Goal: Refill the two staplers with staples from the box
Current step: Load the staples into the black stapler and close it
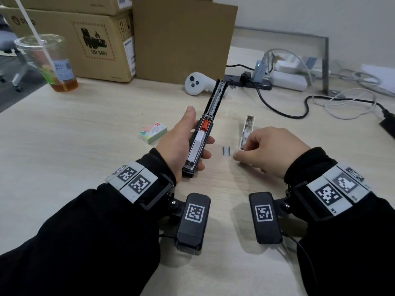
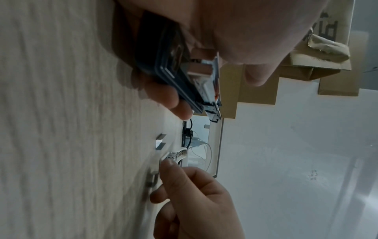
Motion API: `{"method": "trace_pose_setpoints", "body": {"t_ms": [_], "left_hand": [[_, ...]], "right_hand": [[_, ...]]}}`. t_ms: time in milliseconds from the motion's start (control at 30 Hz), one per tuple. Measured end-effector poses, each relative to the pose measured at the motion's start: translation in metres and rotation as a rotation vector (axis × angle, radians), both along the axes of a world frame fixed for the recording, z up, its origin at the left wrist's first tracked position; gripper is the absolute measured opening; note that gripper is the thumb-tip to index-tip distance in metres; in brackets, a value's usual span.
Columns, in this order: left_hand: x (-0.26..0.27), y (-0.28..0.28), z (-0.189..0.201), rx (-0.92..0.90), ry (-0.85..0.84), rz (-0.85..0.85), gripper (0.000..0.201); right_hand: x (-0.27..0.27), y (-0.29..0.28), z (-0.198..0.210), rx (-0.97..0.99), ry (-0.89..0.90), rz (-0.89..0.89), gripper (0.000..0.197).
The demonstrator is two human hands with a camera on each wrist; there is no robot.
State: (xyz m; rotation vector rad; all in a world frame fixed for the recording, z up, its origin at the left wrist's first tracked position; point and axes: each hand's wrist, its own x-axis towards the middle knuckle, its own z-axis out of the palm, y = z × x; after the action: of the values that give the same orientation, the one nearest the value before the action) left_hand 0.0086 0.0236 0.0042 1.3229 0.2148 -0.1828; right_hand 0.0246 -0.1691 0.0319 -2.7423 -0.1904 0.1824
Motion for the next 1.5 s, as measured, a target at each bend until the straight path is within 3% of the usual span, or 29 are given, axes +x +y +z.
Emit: {"method": "trace_pose_setpoints", "body": {"t_ms": [200, 333, 500, 633, 767, 1033, 1500], "left_hand": [[0.000, 0.000, 0.000, 0.020, 0.001, -0.005, 0.059], [0.000, -0.001, -0.001, 0.022, -0.002, -0.008, 0.059], [0.001, -0.001, -0.002, 0.004, -0.010, -0.019, 0.059], [0.000, -0.001, -0.002, 0.013, -0.020, -0.036, 0.060], [0.000, -0.002, -0.002, 0.033, -0.024, -0.023, 0.057], [0.000, -0.003, -0.002, 0.063, -0.040, -0.042, 0.057], [-0.002, -0.005, -0.002, 0.103, -0.060, -0.062, 0.054]], "right_hand": [[0.000, 0.006, -0.002, -0.034, -0.008, 0.088, 0.009], [0.002, 0.007, -0.009, 0.044, -0.023, 0.139, 0.010], [0.002, 0.016, -0.018, 0.461, -0.163, 0.107, 0.016], [-0.002, 0.030, -0.018, 0.916, -0.155, 0.039, 0.016], [-0.002, 0.043, -0.020, 1.148, -0.095, 0.025, 0.008], [0.001, 0.047, -0.023, 1.022, -0.197, 0.003, 0.007], [0.001, 0.050, -0.022, 0.940, -0.197, 0.024, 0.012]]}}
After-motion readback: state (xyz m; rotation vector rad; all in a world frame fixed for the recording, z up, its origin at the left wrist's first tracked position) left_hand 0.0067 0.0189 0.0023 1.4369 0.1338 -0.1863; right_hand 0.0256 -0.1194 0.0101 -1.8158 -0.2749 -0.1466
